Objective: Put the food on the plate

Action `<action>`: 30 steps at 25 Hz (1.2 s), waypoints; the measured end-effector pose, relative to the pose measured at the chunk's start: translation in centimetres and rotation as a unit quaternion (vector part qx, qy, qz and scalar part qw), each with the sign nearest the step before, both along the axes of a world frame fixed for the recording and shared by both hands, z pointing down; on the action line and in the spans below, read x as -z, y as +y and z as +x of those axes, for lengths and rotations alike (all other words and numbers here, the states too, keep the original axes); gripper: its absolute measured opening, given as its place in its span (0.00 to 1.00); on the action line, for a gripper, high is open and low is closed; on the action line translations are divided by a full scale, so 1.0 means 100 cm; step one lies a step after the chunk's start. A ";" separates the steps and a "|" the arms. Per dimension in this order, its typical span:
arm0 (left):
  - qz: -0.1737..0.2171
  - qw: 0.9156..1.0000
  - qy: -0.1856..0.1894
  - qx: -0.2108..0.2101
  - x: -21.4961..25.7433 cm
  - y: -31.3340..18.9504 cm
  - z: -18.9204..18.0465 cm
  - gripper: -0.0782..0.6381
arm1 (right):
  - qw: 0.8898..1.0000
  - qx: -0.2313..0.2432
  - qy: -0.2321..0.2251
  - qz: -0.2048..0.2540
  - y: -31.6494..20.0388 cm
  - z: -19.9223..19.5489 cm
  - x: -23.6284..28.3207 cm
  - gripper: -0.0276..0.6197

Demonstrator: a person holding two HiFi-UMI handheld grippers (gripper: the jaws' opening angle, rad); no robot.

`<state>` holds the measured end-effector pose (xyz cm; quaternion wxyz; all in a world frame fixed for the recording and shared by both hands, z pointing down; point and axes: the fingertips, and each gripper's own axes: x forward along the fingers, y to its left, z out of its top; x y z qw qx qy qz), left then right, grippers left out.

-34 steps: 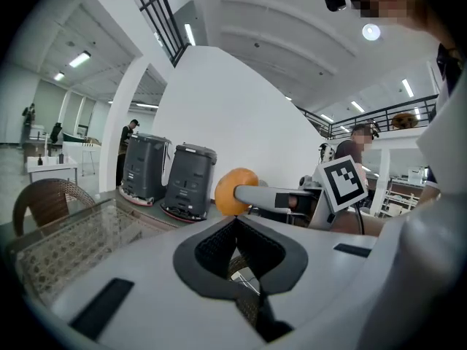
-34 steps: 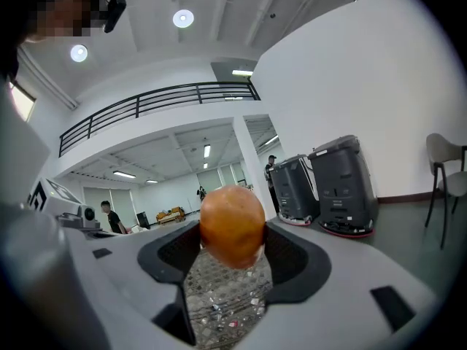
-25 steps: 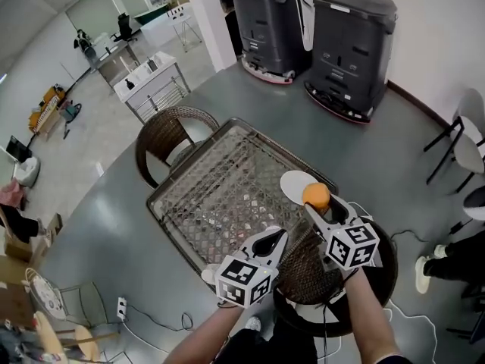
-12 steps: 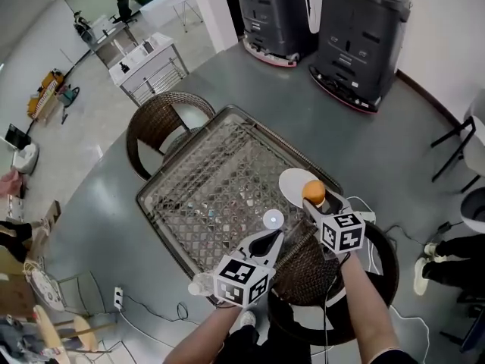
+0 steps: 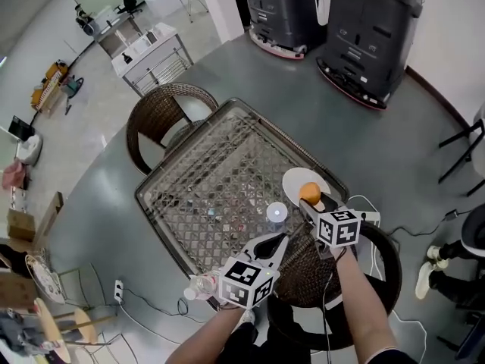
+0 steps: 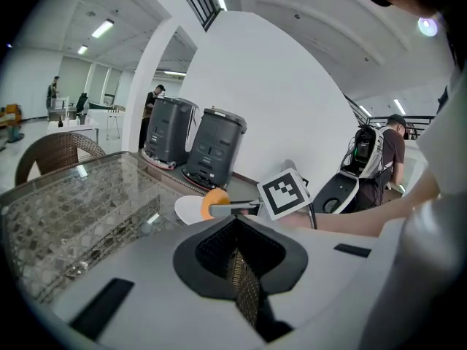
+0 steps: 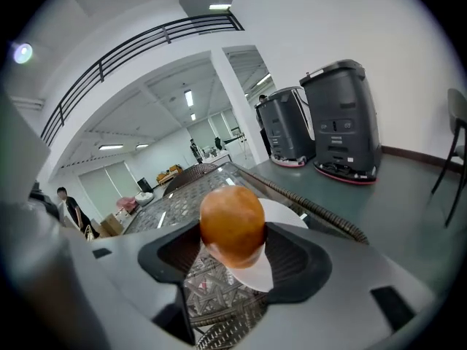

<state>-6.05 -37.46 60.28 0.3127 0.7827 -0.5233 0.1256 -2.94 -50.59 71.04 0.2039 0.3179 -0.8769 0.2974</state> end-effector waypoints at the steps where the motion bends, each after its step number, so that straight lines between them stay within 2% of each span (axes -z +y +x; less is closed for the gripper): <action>1: -0.001 1.000 -0.001 0.000 -0.002 -0.001 -0.001 0.12 | 1.000 -0.001 -0.003 -0.005 -0.001 -0.002 -0.004 0.48; 10: -0.011 1.000 -0.003 0.005 -0.010 -0.001 -0.005 0.12 | 0.999 -0.010 -0.026 -0.038 -0.004 -0.005 -0.018 0.48; 16: -0.016 1.000 -0.007 0.004 -0.016 -0.006 -0.002 0.12 | 0.998 -0.015 -0.036 -0.045 -0.011 0.000 -0.020 0.48; 26: -0.017 1.000 -0.011 -0.005 -0.017 -0.005 0.005 0.12 | 1.000 -0.006 0.010 -0.014 -0.009 0.012 -0.019 0.48; 30: -0.017 1.000 -0.014 -0.007 -0.016 -0.004 0.007 0.12 | 1.000 -0.012 0.011 -0.008 -0.010 0.019 -0.013 0.48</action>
